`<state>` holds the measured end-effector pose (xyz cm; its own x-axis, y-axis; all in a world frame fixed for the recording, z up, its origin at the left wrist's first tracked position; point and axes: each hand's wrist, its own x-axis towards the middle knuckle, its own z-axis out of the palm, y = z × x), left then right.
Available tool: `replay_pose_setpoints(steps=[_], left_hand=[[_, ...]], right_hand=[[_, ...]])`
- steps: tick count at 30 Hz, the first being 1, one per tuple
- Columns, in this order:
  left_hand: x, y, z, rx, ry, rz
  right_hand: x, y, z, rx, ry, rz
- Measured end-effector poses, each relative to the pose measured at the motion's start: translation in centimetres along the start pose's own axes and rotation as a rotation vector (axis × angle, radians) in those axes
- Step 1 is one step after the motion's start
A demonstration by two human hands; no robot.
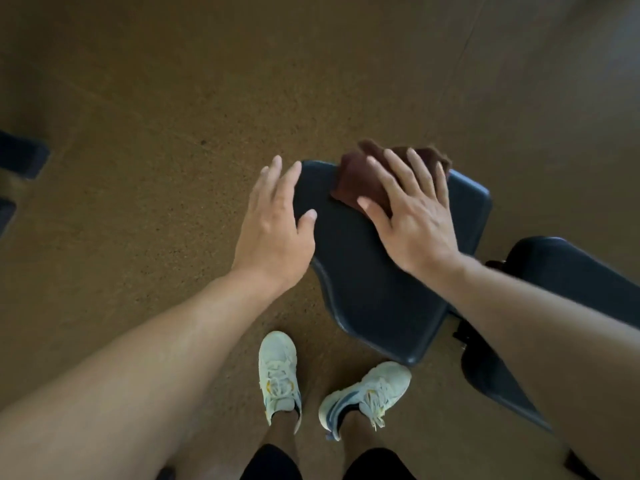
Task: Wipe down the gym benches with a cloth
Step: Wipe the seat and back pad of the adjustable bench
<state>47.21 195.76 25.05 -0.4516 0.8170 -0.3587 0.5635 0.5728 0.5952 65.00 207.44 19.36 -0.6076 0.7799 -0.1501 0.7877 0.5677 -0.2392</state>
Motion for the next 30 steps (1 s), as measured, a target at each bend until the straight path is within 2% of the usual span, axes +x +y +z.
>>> replay_pose_setpoints(steps=[2, 5, 7, 10, 13, 17, 19, 23, 26, 28, 30], left_hand=[[1.7, 1.3, 0.3, 0.072, -0.074, 0.002], [3.5, 2.5, 1.8, 0.156, -0.137, -0.009], [3.9, 2.8, 3.1, 0.265, -0.206, -0.035], [4.2, 2.5, 4.3, 0.431, -0.271, -0.049], [4.6, 2.3, 3.9, 0.398, -0.357, -0.061], [4.7, 2.3, 3.6, 0.350, -0.421, -0.048], [4.6, 2.3, 3.6, 0.384, -0.411, -0.038], [4.2, 2.5, 4.0, 0.427, -0.397, -0.050], [4.1, 2.7, 4.0, 0.424, -0.391, -0.065], [4.2, 2.8, 3.8, 0.419, -0.404, -0.080], [4.3, 2.9, 3.7, 0.428, -0.417, -0.091]], right_hand=[[-6.0, 0.5, 0.8, 0.017, 0.050, 0.057], [-15.3, 0.0, 1.9, 0.091, 0.043, 0.125], [-17.4, -0.1, 2.0, 0.105, 0.003, 0.145], [-13.8, 0.6, 1.7, 0.079, -0.026, 0.202], [-6.7, 1.7, 0.9, 0.065, 0.018, 0.276], [0.7, 2.2, -0.7, 0.004, 0.040, 0.269], [4.1, 1.8, -2.3, 0.024, -0.058, 0.284], [10.3, -0.9, -3.9, -0.078, -0.421, 0.199], [13.1, -2.6, -3.5, 0.003, -0.633, 0.126], [13.6, -2.8, -3.7, 0.081, -0.704, 0.078], [13.1, -1.7, -4.1, 0.094, -0.666, -0.017]])
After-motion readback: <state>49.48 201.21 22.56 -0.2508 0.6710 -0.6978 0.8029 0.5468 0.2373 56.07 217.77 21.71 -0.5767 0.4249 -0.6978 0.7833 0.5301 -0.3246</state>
